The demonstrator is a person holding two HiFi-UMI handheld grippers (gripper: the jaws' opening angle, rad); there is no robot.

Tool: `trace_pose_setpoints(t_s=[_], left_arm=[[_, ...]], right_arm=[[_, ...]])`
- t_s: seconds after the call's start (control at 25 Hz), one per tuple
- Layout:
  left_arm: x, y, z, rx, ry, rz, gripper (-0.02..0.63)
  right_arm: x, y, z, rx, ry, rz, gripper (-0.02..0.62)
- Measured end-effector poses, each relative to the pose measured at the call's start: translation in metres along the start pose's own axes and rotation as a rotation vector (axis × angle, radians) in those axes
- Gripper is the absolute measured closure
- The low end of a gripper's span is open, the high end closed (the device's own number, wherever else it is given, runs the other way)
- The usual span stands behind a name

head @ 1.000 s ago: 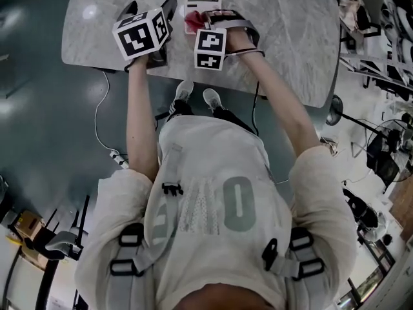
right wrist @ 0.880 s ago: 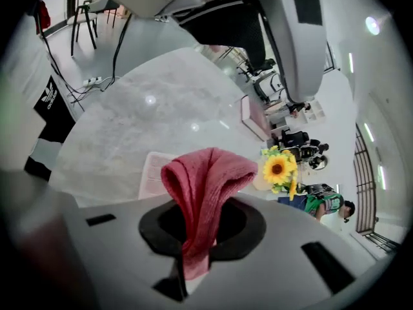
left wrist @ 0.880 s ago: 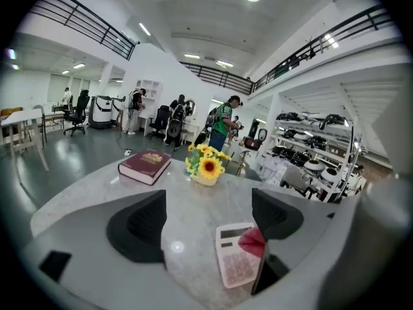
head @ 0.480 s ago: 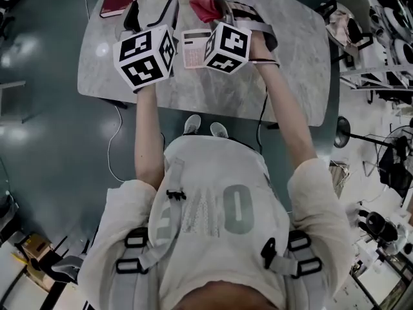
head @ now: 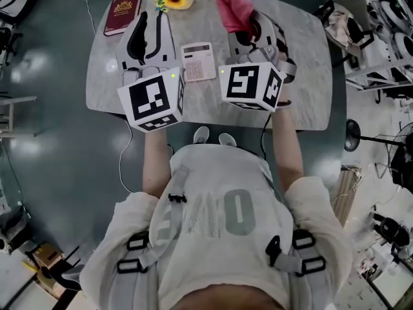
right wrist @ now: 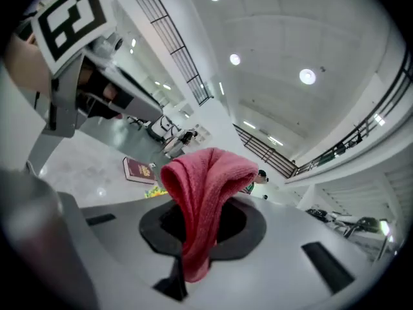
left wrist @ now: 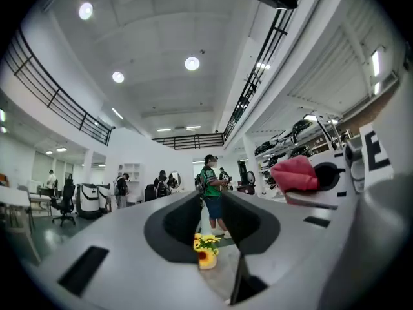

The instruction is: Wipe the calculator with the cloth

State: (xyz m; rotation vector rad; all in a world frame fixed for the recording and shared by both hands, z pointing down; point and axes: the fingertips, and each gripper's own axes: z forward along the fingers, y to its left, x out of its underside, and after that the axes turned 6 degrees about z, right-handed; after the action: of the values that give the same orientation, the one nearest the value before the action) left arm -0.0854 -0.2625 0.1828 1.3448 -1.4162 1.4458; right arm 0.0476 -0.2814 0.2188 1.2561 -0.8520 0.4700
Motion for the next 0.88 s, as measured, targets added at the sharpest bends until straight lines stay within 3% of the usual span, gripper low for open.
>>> trace_pose_setpoints(t_s=[0.2,0.48,0.88], left_arm=[[0.003,-0.013,-0.016,-0.014,-0.020,0.034,0.567],[-0.001,-0.027,-0.036,0.011,-0.074,0.045,0.583],[0.000,-0.025,-0.042,-0.005,-0.072,0.047,0.583]], right_arm=[[0.007,-0.005,-0.033,0.042,-0.026,0.154,0.540],[0.041,0.009,-0.058,0.057,-0.004,0.337,0.540],[0.049,0.025,-0.064,0.008,0.023,0.328,0.540]])
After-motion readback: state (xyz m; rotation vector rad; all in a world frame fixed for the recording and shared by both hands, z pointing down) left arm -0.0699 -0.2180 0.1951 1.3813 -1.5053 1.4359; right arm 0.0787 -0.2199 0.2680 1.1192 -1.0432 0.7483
